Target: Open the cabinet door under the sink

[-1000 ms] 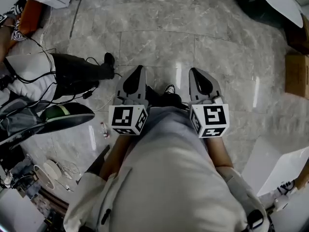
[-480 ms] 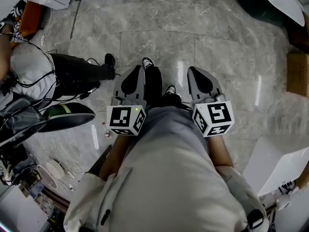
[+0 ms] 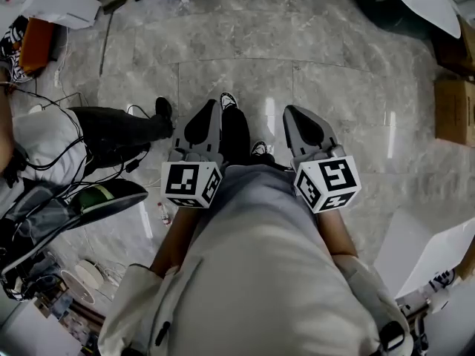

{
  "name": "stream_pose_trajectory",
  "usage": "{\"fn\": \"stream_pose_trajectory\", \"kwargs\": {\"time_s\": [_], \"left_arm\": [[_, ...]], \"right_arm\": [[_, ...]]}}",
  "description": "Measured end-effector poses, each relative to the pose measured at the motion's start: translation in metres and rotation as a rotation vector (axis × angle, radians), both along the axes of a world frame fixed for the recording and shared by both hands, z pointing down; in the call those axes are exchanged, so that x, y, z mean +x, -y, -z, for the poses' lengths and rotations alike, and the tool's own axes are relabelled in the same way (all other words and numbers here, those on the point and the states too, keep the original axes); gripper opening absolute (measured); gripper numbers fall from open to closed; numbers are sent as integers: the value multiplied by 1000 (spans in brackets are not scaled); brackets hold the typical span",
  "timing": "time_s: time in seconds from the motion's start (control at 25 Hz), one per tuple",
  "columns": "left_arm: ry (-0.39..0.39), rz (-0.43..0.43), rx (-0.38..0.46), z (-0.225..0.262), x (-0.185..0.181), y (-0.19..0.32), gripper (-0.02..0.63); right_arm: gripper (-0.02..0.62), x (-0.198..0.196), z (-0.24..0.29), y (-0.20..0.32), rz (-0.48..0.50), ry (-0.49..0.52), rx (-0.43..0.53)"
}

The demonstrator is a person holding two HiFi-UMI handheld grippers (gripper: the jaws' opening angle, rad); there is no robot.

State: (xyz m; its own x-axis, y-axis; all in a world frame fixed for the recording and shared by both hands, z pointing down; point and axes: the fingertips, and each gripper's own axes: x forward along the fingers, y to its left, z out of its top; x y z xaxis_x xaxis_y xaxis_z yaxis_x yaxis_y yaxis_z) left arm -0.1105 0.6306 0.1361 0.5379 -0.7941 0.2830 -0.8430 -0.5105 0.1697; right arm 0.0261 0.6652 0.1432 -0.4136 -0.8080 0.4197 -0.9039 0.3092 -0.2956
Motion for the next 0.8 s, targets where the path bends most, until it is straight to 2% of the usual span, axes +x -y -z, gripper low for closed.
{"fn": "stream_pose_trajectory", "kwargs": {"time_s": [0.44,0.8], "left_arm": [[-1,-37,-23,-1,-14,89,2],[-10,-44,-6,15,-41,161,2]], "right_arm": [[11,-17,2,93,-17,-11,-23],[11,-42,16,165,-26,-25,-15]]}}
